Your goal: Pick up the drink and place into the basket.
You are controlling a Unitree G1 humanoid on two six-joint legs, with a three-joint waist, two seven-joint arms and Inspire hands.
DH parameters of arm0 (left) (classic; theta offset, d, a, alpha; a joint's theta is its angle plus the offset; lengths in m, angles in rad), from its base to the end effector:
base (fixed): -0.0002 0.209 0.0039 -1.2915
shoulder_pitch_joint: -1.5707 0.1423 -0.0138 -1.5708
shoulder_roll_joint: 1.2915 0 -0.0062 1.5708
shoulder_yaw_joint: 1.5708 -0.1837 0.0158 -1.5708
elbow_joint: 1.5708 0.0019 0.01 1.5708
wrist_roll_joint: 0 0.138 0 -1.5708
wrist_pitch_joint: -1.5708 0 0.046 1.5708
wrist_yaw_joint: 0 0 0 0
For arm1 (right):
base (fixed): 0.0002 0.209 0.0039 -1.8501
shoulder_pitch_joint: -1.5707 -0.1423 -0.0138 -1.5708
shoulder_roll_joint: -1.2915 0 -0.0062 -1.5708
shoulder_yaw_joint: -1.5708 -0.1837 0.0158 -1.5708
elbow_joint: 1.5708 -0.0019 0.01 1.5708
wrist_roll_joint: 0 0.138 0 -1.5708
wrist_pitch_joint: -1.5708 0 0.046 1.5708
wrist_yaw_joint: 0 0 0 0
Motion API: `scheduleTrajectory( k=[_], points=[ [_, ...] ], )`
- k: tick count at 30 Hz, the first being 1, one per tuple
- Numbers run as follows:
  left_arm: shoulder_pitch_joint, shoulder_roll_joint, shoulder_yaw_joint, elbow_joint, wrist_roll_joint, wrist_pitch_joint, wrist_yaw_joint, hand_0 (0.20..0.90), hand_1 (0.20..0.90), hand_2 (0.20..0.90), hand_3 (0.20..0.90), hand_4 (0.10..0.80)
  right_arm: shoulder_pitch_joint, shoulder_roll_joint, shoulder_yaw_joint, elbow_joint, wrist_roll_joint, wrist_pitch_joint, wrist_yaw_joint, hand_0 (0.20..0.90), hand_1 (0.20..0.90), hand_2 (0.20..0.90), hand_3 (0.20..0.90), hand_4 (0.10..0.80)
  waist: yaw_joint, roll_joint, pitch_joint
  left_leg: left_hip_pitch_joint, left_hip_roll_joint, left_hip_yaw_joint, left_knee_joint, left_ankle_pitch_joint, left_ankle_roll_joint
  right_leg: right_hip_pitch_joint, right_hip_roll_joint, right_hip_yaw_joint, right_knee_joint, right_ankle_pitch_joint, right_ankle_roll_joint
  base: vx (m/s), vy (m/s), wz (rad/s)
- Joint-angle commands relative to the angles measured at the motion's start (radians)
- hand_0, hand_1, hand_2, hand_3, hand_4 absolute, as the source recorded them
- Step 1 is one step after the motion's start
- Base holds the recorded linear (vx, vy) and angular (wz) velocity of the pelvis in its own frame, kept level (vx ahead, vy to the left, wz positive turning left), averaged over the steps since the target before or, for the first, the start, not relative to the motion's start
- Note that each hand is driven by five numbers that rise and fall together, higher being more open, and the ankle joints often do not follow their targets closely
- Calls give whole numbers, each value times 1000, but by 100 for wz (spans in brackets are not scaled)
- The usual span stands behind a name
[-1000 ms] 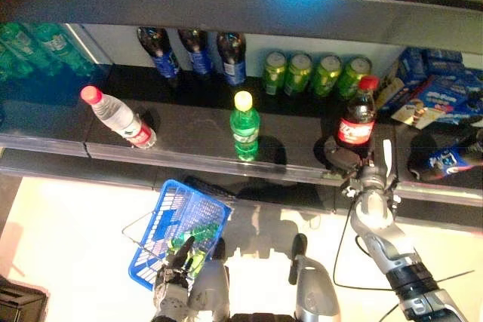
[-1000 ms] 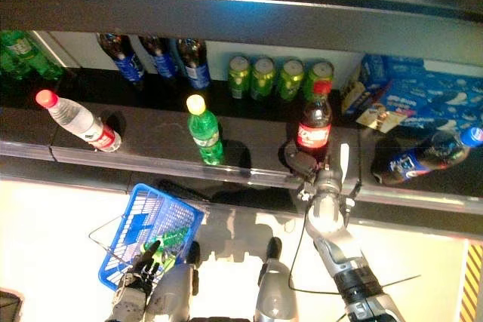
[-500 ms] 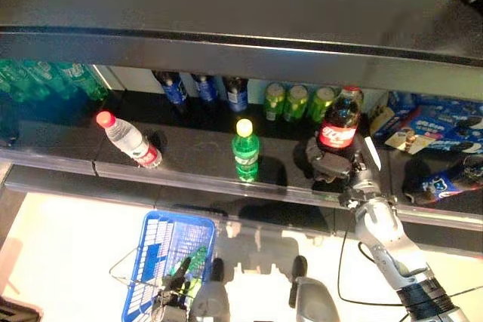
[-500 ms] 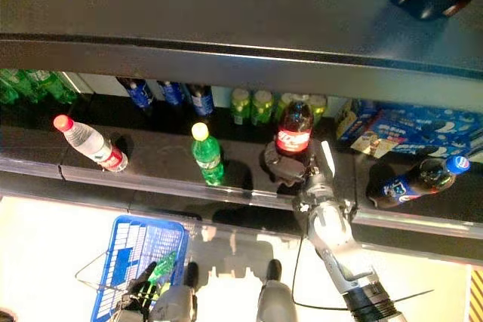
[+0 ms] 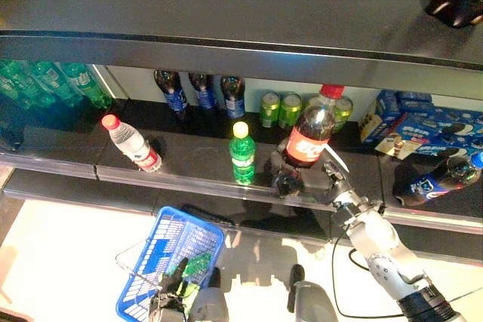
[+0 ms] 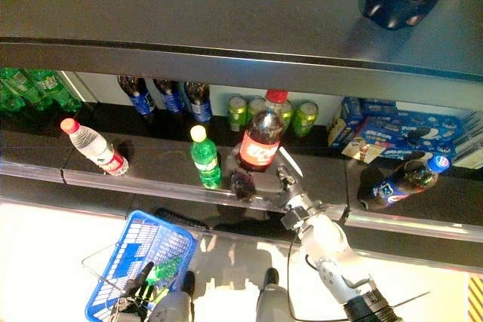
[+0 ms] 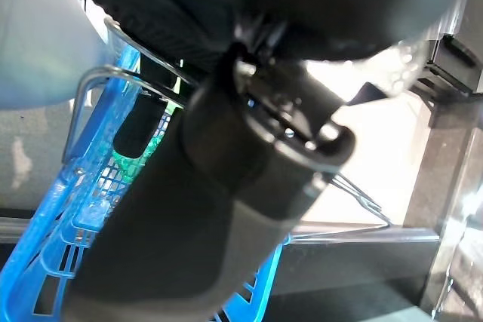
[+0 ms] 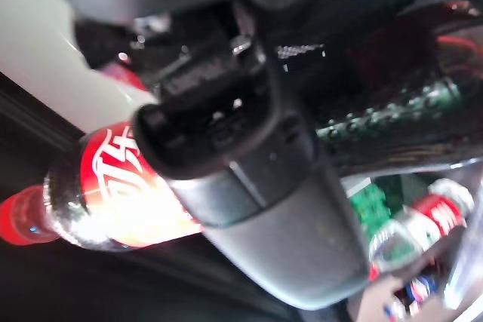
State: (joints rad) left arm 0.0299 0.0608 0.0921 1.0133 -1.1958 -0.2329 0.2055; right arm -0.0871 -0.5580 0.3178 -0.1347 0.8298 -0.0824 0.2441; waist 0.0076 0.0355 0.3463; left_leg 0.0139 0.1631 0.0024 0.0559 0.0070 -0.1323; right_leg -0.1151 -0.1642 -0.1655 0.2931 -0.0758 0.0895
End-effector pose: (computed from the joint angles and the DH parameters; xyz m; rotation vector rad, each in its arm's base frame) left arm 0.0990 0.1899 -0.1076 -0.9122 0.7423 1.0130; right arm 0.2100 -0.1802 0.0831 0.2836 -0.0949 0.5969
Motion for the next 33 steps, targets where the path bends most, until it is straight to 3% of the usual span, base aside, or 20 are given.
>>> scheduleTrajectory(
  k=[1,4,5,8,9,10,12,14,15,17,22,28,33],
  points=[
    [-14,169,33,-30,-46,-219,-68,300,300,300,200,100,-62,23,0,-213,133,-30,209,300,300,300,200,100,0,6,-114,-49,55,-13,8,114,-19,63,80,3,-17,-84,-58,-38,-142,16],
    [1,181,41,-65,-55,-233,-96,300,300,300,200,100,-55,34,54,-212,157,37,322,300,300,300,200,100,21,3,-109,-76,75,18,-53,187,-36,94,90,-29,-60,-68,-55,-6,-162,28],
    [8,188,37,-90,-45,-238,-109,300,300,300,200,100,-47,33,79,-209,154,48,381,300,300,300,200,100,28,4,-109,-88,86,76,-90,223,-46,119,89,-59,-96,-52,-51,17,-140,69],
    [9,194,30,-116,-16,-236,-118,300,300,300,200,100,-32,32,94,-207,147,42,427,300,300,300,200,100,30,4,-110,-98,91,157,-95,249,-54,146,83,-103,-126,-37,-47,4,-74,87],
    [0,201,16,-145,10,-225,-121,300,300,300,200,100,-23,20,102,-204,148,27,454,300,300,300,200,100,30,4,-107,-115,93,229,-63,266,-61,170,75,-146,-140,-35,-49,1,-90,86],
    [-5,208,0,-162,25,-229,-137,300,300,300,200,100,-28,10,112,-203,157,20,474,300,300,300,200,100,34,-7,-106,-126,86,243,-12,252,-76,189,61,-167,-145,-49,-46,-22,-64,109],
    [-4,214,-9,-173,14,-252,-174,300,300,300,200,100,-79,9,147,-183,171,23,505,300,300,300,200,100,58,-23,-109,-133,54,184,74,204,-42,176,38,-173,-163,-16,-50,-121,85,131],
    [-2,212,-18,-193,-5,-291,-197,300,300,300,200,100,-144,9,188,-168,186,43,536,300,300,300,200,100,81,-37,-116,-120,13,102,160,171,-29,166,20,-153,-188,4,-51,-126,226,18],
    [-4,210,-16,-212,6,-312,-207,300,300,300,200,100,-169,17,221,-174,180,38,549,300,300,300,200,100,89,-39,-128,-56,-9,106,99,103,-8,158,8,-155,-190,12,-39,-56,206,-39],
    [-10,218,-26,-241,22,-311,-198,300,300,300,200,100,-165,34,236,-186,162,31,554,300,300,300,200,100,93,-33,-136,-32,-1,115,38,108,-8,164,9,-162,-196,14,-33,3,164,10],
    [-25,235,-69,-370,157,-266,-169,300,300,300,200,100,-171,129,302,-210,118,32,501,300,300,300,200,100,146,-39,-148,-5,-47,55,26,32,15,210,-7,-171,-228,35,-2,52,134,69],
    [12,270,-119,-621,334,-169,-131,300,300,300,200,100,-174,210,345,-179,-30,-83,285,300,300,300,200,100,216,-45,-160,9,-100,6,11,4,49,262,-13,-184,-271,50,18,83,105,50],
    [27,311,-150,-813,446,-72,-153,300,300,300,200,100,-238,242,302,-164,-57,-98,106,300,300,300,200,100,260,-63,-152,0,-126,-59,3,4,64,273,8,-173,-277,41,8,50,-12,57]
  ],
)
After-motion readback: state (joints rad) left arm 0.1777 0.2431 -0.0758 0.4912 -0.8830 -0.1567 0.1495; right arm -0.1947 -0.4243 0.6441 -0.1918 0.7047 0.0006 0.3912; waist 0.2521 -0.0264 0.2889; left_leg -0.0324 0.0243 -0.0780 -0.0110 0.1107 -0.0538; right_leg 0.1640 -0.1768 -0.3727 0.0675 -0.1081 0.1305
